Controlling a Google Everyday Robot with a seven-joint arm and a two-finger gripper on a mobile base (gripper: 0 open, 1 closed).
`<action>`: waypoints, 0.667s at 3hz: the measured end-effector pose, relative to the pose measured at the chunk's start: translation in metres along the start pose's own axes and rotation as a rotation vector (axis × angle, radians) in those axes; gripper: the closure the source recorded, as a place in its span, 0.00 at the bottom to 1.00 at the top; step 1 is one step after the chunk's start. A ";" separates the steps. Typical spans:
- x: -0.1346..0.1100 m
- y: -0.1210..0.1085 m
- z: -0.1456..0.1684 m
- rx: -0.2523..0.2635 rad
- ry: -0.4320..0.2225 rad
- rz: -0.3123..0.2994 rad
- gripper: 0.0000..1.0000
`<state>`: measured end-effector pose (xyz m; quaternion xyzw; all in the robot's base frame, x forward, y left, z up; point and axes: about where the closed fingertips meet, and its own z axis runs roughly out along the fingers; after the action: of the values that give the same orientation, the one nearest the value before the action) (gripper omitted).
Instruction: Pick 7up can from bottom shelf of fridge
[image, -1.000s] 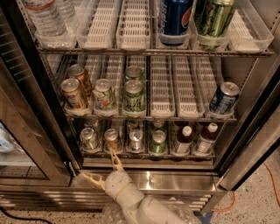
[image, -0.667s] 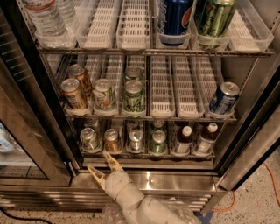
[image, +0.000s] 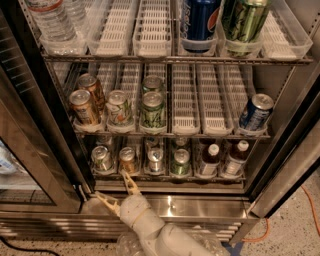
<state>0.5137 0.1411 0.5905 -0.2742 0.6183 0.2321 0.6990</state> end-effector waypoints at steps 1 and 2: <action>0.000 -0.001 0.004 -0.002 0.001 -0.010 0.41; 0.001 -0.002 0.008 -0.001 0.002 -0.013 0.29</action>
Offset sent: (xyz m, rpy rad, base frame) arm 0.0127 0.0059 -0.0027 -0.0176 -0.0088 -0.0027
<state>0.5209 0.1451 0.5900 -0.2788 0.6171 0.2276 0.6998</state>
